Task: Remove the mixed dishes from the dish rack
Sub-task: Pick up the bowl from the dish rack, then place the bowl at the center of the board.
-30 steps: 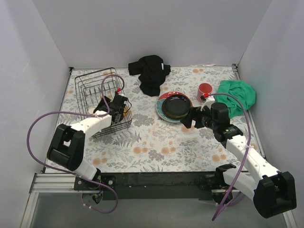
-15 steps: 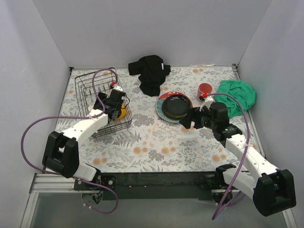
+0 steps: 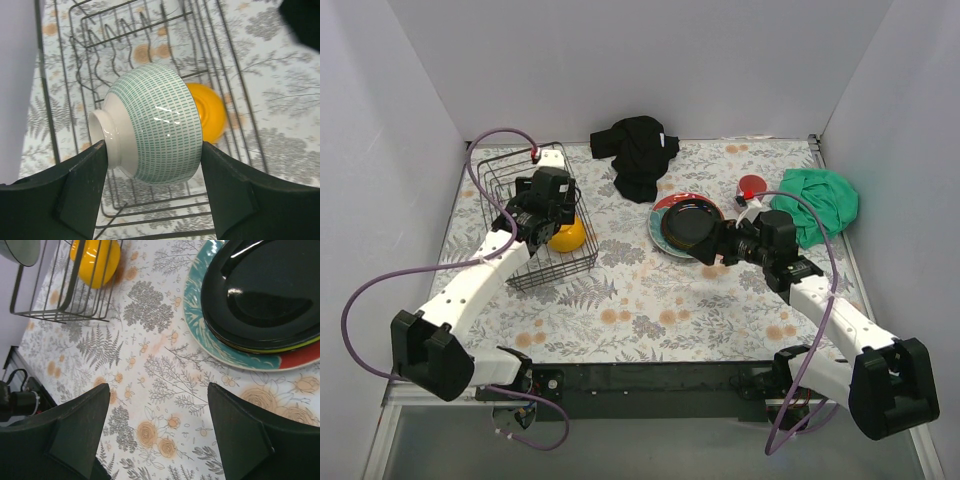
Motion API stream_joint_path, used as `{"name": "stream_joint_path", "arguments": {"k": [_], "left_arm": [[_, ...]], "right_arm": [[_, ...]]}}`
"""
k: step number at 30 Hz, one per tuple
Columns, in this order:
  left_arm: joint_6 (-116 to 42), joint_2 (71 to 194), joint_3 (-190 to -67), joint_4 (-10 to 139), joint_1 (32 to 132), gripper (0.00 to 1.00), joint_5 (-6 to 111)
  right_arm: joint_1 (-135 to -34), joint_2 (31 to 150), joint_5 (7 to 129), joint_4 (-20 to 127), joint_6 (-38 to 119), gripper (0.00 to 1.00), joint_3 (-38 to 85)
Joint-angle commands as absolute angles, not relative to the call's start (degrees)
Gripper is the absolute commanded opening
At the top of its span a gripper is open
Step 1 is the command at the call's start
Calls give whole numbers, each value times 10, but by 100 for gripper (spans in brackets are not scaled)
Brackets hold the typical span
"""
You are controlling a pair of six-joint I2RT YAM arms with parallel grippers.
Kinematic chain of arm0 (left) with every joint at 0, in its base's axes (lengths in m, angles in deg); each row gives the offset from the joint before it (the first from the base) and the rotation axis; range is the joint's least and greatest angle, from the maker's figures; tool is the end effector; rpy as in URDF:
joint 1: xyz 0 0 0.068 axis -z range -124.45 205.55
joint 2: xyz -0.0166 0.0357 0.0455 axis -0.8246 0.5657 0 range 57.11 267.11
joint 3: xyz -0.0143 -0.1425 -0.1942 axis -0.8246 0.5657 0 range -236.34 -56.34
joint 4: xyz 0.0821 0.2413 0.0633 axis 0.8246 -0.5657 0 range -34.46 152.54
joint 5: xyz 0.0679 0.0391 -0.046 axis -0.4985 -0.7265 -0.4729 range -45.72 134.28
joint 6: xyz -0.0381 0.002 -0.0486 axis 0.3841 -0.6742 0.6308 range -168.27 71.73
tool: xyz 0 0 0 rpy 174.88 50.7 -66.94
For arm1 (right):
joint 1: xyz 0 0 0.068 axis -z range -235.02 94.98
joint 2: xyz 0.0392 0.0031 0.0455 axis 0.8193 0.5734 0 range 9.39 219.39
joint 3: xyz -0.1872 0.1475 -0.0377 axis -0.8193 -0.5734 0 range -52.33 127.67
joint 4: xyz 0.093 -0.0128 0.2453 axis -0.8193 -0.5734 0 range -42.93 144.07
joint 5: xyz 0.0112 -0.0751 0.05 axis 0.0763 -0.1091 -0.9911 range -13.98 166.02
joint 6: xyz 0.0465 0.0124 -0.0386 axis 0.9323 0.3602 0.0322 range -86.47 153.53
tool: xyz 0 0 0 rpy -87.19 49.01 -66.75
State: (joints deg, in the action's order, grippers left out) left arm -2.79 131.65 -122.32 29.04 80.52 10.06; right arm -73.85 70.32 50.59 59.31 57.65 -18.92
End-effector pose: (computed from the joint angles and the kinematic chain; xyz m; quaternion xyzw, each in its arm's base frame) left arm 0.2779 -0.1005 0.2837 -0.2730 0.8381 -0.0044 0.4722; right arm 0.2407 0.1033 0.2112 -0.0852 0.8148 0.3691 0.4389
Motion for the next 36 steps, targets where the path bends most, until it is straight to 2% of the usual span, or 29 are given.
{"name": "stream_joint_path", "arguments": {"k": [1,20,26,36], "left_arm": [[36,1271,-1264,294,807,21,189],[237,1194,-1170,484,808,17,570],[319,1185,-1105,589,815,16,644],[380,1196,-1047,703,841,16,679]], "right_arm": [[-743,720,454,688,636,86,-178],[-774,841,402,881,760,86,-149],[-787,888,400,921,789,85,-132],[-806,949,377,960,820,81,-98]]}}
